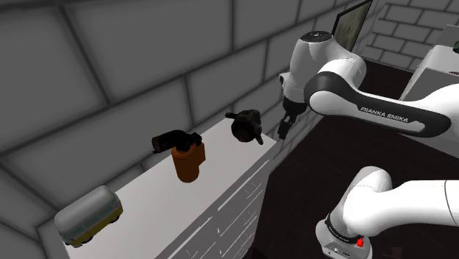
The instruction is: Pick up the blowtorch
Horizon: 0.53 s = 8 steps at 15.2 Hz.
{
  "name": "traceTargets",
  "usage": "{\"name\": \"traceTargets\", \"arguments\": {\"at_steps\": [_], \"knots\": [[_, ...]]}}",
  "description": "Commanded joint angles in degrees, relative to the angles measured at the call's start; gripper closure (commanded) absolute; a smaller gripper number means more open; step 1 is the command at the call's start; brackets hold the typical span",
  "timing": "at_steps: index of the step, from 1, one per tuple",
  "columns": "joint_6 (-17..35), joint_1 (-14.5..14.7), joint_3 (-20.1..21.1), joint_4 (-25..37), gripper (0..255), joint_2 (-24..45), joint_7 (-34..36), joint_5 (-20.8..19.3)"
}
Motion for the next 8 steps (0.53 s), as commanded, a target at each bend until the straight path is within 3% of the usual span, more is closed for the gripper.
{"name": "traceTargets", "arguments": {"at_steps": [1,8], "knots": [[0.0,0.0,0.0,0.0,0,0.0,0.0,0.0],[6.8,6.3,-2.9,8.6,0,12.7,-13.4,3.3]]}}
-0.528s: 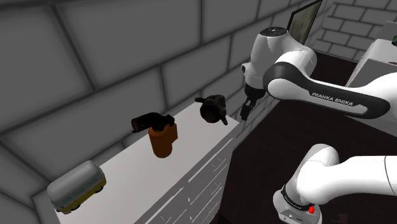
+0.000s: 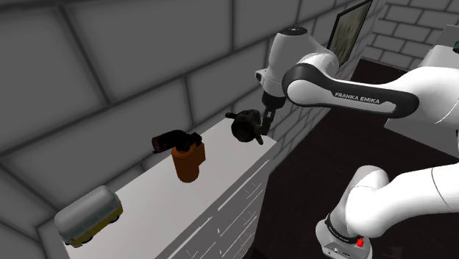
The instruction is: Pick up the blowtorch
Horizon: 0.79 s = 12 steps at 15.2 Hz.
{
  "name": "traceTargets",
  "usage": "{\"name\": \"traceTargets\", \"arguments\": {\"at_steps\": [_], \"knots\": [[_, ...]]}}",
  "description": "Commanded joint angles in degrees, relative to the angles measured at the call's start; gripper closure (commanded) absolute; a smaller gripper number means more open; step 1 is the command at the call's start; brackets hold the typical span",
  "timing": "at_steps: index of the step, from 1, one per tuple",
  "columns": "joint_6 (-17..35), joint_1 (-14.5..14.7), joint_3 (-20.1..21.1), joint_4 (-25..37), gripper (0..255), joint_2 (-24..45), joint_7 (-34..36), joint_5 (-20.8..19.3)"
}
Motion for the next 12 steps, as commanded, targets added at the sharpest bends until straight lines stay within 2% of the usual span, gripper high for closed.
{"name": "traceTargets", "arguments": {"at_steps": [1,6,12], "knots": [[1.2,1.9,-0.6,3.3,0,3.7,-4.0,1.3],[3.1,6.1,-1.7,11.0,0,12.0,-13.9,5.1],[2.7,10.5,-1.9,21.3,0,21.2,-25.5,10.3]]}}
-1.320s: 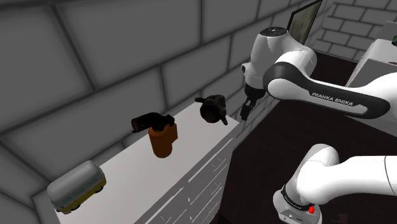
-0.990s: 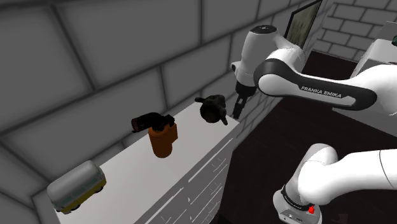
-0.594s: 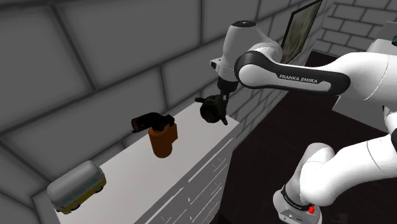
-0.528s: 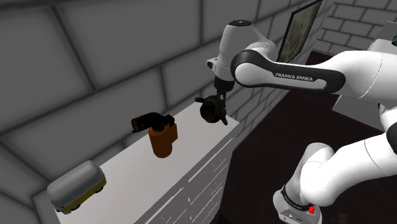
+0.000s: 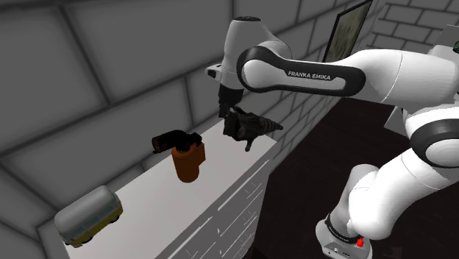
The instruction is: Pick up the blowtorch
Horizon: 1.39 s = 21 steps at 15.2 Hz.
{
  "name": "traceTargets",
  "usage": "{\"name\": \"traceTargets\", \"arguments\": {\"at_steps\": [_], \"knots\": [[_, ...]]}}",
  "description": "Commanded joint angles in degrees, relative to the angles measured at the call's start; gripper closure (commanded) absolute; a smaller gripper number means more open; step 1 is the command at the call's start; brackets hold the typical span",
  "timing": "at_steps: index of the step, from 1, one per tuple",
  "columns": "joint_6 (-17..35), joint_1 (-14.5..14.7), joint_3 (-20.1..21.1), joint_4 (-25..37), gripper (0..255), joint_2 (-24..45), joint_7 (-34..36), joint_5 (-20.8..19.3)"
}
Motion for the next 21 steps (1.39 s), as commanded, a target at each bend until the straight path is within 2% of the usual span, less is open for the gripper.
{"name": "traceTargets", "arguments": {"at_steps": [1,9,16,19,20,21], "knots": [[-0.3,1.2,0.0,3.2,0,2.8,-4.2,1.8],[-4.9,5.3,1.9,18.7,0,13.5,-17.9,8.4],[0.7,5.4,2.1,11.6,0,12.1,-19.3,8.6],[1.1,5.4,2.1,11.0,0,12.0,-19.4,8.6],[1.1,5.4,2.1,11.1,255,12.0,-19.4,8.6],[1.1,5.4,2.1,11.1,255,12.0,-19.4,8.6]]}}
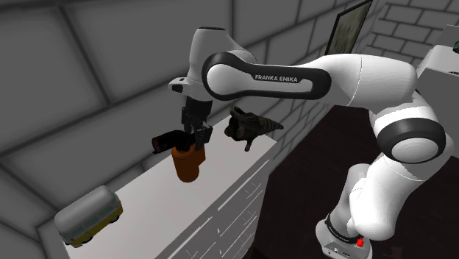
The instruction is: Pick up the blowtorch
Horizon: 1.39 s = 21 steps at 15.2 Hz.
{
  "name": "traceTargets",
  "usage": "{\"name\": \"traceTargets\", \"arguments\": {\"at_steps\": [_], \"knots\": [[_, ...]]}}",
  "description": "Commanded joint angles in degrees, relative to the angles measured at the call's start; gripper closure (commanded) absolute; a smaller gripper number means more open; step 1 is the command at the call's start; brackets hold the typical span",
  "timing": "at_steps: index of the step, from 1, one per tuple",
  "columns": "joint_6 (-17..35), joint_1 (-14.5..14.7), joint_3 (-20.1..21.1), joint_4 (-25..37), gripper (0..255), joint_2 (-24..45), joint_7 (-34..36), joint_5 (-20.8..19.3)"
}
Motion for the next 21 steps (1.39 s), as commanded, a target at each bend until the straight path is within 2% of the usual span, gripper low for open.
{"name": "traceTargets", "arguments": {"at_steps": [1,8,21], "knots": [[0.0,0.0,0.0,-0.1,255,0.0,0.0,0.0],[0.1,0.0,0.0,-0.1,255,0.1,0.0,0.0],[-10.5,-0.2,-0.3,13.9,255,3.3,2.5,-0.2]]}}
